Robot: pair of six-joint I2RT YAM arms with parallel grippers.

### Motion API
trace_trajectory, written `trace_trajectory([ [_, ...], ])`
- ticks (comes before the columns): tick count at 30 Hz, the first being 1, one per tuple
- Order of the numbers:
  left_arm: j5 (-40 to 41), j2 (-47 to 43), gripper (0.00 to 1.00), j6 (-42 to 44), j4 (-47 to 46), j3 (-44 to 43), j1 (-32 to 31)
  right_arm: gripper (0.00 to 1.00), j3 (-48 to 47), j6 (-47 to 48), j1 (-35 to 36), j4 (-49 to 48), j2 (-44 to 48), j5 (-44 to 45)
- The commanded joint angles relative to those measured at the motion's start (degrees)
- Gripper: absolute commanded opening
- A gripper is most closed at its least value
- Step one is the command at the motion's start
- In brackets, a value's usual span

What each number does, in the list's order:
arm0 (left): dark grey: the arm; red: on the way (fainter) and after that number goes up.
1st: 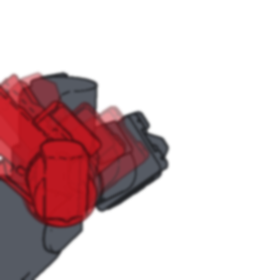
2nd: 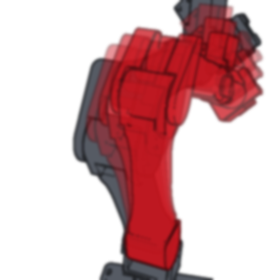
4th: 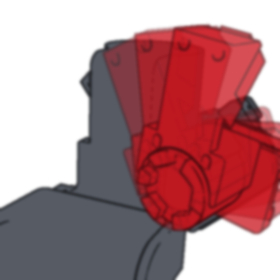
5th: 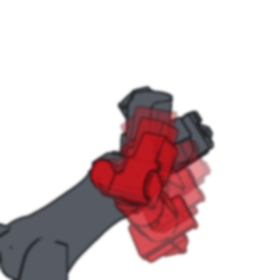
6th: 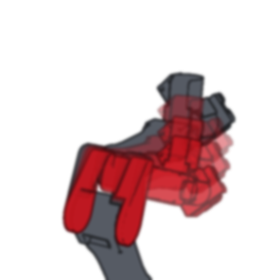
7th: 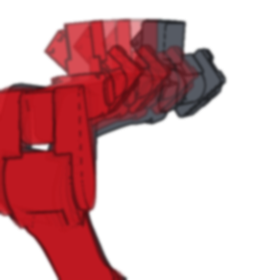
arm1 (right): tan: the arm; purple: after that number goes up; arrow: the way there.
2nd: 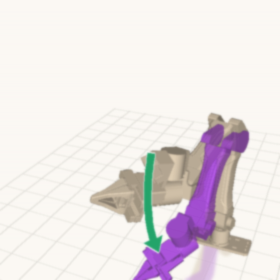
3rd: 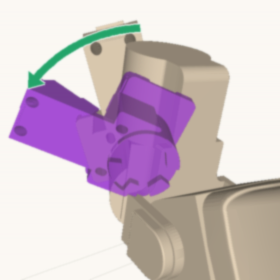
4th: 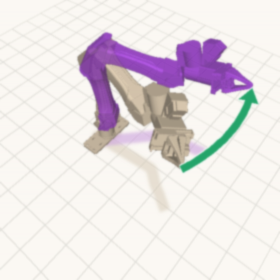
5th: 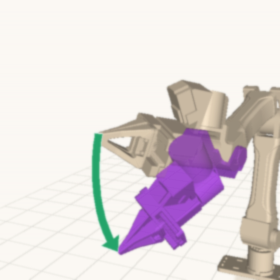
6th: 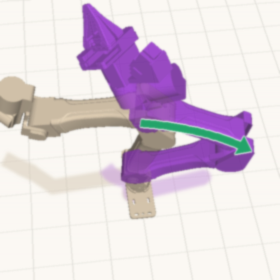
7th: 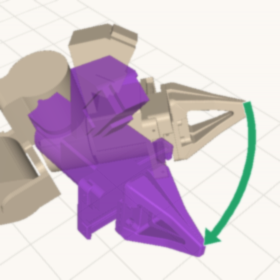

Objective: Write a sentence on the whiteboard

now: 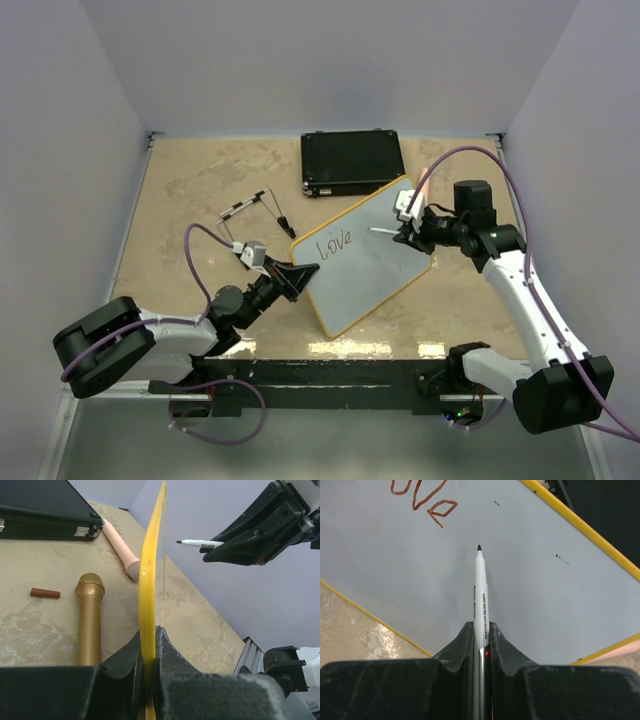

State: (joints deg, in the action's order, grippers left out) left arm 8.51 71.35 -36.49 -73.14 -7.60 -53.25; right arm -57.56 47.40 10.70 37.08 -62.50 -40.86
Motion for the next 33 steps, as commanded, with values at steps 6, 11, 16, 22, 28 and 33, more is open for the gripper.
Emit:
trace_trajectory([
  [6, -3.1, 1.5, 0.00, 3.5, 3.4, -0.1, 0.1, 0.00, -2.8, -5.1, 2.0, -7.3, -0.9, -3.1],
  [11, -3.3, 1.9, 0.00, 3.5, 3.3, -0.2, 0.1, 0.00, -2.2, -6.6, 2.8, -9.0, -1.0, -2.1],
  [16, -3.7, 2.2, 0.00, 3.6, 3.2, -0.5, 0.1, 0.00, -1.7, -8.9, 3.4, -11.9, -1.1, -0.1],
  [22, -3.9, 2.2, 0.00, 3.7, 3.0, -0.5, 0.1, 0.00, -1.3, -9.1, 4.0, -12.0, -1.9, 0.9],
  [28, -4.1, 2.2, 0.00, 3.8, 3.0, -0.6, 0.1, 0.00, -1.3, -8.8, 4.2, -11.6, -2.7, 2.0],
  [33, -4.1, 2.2, 0.00, 3.8, 3.0, -0.5, 0.1, 0.00, -1.1, -9.0, 4.2, -11.8, -3.1, 2.5],
])
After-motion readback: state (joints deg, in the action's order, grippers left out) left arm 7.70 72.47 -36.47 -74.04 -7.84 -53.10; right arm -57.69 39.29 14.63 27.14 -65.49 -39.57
